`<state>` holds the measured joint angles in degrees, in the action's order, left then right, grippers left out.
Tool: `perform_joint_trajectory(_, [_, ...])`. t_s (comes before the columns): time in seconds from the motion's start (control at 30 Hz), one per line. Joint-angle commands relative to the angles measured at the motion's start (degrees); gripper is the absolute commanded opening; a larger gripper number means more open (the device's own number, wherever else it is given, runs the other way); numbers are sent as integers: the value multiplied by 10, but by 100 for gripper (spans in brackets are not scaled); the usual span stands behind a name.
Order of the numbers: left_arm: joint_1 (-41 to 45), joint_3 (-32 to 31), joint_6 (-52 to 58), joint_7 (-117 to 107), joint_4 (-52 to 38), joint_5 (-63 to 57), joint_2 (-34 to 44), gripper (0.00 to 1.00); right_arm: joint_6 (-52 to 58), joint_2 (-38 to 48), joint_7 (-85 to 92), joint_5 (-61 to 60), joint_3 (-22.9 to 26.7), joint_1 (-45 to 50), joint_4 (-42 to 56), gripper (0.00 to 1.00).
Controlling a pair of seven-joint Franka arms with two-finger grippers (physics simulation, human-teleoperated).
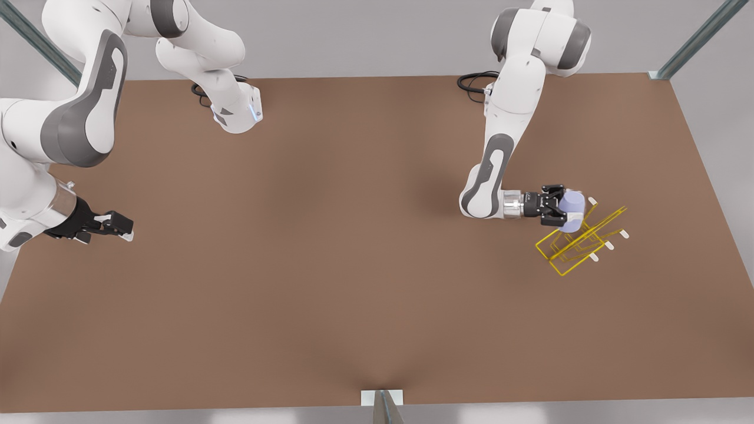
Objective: Place the cup on the cup holder
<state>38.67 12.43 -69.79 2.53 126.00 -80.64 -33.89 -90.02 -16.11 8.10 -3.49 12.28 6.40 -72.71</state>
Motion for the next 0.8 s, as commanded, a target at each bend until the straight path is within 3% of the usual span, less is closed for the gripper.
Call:
perform_joint_trajectory(0.0, [0,0,2,-46,0,0,0,100,0,1,0,0,0,0,0,100])
perform_joint_trajectory(0.13, [1,0,3,-45,0,0,8,100,-1,0,0,-1,0,-1,0,100])
perform_joint_trajectory(0.2, [2,1,2,-45,-27,-2,76,100,-1,0,0,-2,0,0,0,100])
perform_joint_trajectory(0.23, [1,1,-1,-38,-89,-1,98,100,-1,-1,0,-3,0,0,0,100])
perform_joint_trajectory(0.27, [-2,7,-83,7,-132,25,138,100,-3,-1,0,-3,0,0,0,100])
perform_joint_trajectory(0.3, [-7,13,-104,122,-231,76,157,100,-5,-1,0,-3,0,0,0,100])
perform_joint_trajectory(0.33, [-27,33,-136,171,-398,323,132,100,-5,-1,0,-4,0,0,0,100])
perform_joint_trajectory(0.4, [-90,39,-163,24,-530,750,92,100,-5,-1,0,-4,0,0,0,100])
perform_joint_trajectory(0.47, [-118,31,-221,-118,-552,855,123,100,-6,-1,0,-4,0,0,0,100])
perform_joint_trajectory(0.5, [-252,-112,-228,-124,-532,846,183,100,-6,-1,0,-4,0,0,0,100])
perform_joint_trajectory(0.57, [-296,-131,-225,-36,-487,798,261,100,-6,-1,0,-4,0,0,0,100])
perform_joint_trajectory(0.77, [-296,-142,-254,-24,-392,784,311,100,-6,-1,0,-4,0,0,0,100])
